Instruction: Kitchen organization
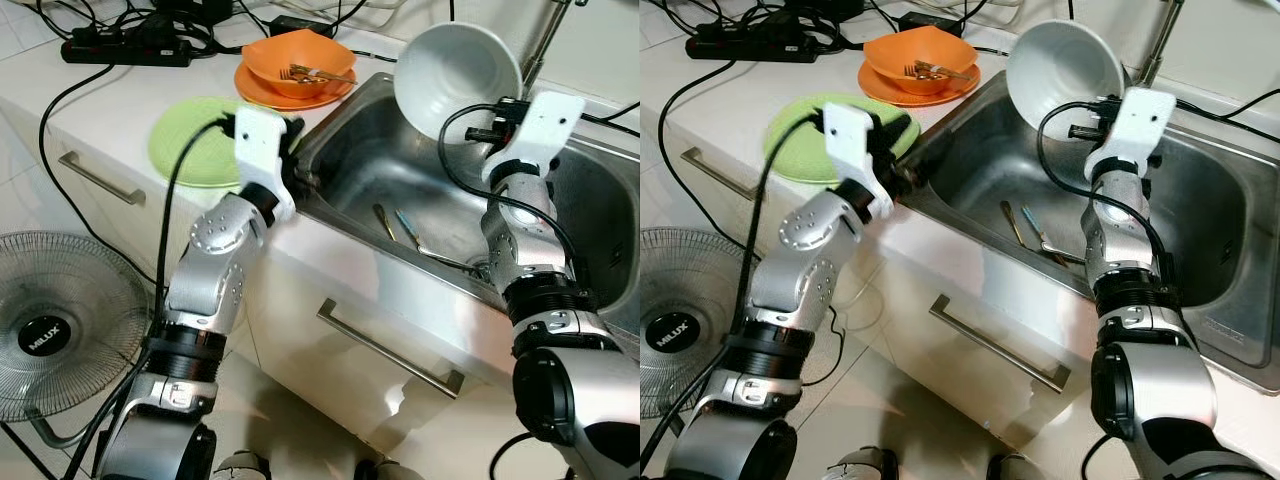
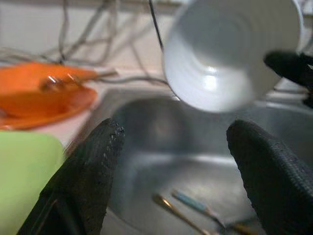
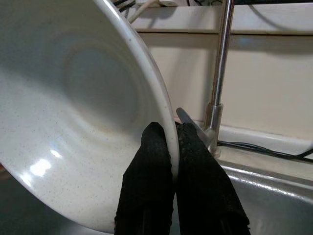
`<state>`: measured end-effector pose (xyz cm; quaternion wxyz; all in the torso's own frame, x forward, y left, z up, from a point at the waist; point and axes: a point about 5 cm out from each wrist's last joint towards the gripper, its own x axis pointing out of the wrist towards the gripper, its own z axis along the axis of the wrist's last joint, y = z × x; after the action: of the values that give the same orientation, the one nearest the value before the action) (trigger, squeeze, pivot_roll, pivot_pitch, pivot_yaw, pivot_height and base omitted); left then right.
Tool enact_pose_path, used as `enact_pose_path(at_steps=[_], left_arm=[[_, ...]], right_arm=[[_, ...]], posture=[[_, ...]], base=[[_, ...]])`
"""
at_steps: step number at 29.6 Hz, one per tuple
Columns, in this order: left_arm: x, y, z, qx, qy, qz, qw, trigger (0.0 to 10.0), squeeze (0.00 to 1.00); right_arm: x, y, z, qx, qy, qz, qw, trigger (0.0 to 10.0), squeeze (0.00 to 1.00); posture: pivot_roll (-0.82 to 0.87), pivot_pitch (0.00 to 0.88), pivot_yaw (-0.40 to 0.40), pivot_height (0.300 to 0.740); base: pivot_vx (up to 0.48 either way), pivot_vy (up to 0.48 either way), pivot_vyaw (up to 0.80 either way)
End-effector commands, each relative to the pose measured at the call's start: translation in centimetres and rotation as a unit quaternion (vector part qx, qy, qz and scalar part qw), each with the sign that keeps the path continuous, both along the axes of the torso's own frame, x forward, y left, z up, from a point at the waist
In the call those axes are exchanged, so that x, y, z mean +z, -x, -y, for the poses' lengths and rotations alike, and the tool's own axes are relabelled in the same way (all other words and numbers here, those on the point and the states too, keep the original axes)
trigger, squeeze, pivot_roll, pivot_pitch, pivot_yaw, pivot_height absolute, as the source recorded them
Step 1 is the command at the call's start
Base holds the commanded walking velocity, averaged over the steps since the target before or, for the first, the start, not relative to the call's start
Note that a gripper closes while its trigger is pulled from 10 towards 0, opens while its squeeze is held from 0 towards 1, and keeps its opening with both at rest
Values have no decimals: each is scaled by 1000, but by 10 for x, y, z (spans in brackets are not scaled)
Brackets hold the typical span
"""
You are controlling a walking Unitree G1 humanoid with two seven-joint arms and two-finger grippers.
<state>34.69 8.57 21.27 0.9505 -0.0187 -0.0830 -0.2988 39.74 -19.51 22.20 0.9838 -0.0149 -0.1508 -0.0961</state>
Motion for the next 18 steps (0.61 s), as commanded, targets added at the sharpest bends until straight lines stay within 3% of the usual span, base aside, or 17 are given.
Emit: enact_pose_path(at_steps=[1, 7, 12, 18], left_arm=[[2, 4, 5, -21, -14, 1, 1000, 10000, 0], [-8, 9, 10, -51, -32, -23, 998, 10000, 0], [-12, 13, 13, -72, -41, -34, 996, 10000, 0], [-14, 16, 14, -79, -45, -39, 995, 10000, 0]], right_arm=[[17, -3, -2, -2, 25, 28, 999, 10000, 0], [14, -5, -7, 18, 81, 9, 997, 10000, 0], [10, -9, -25, 82, 158, -14, 984, 10000, 0], [0, -10, -31, 106, 190, -48, 975, 10000, 0]], posture=[[90, 74, -15, 740], [87, 72, -14, 740], [84, 64, -14, 740], [85, 60, -15, 740]], base=[[0, 0, 0], [0, 0, 0], [0, 0, 0], [0, 0, 0]])
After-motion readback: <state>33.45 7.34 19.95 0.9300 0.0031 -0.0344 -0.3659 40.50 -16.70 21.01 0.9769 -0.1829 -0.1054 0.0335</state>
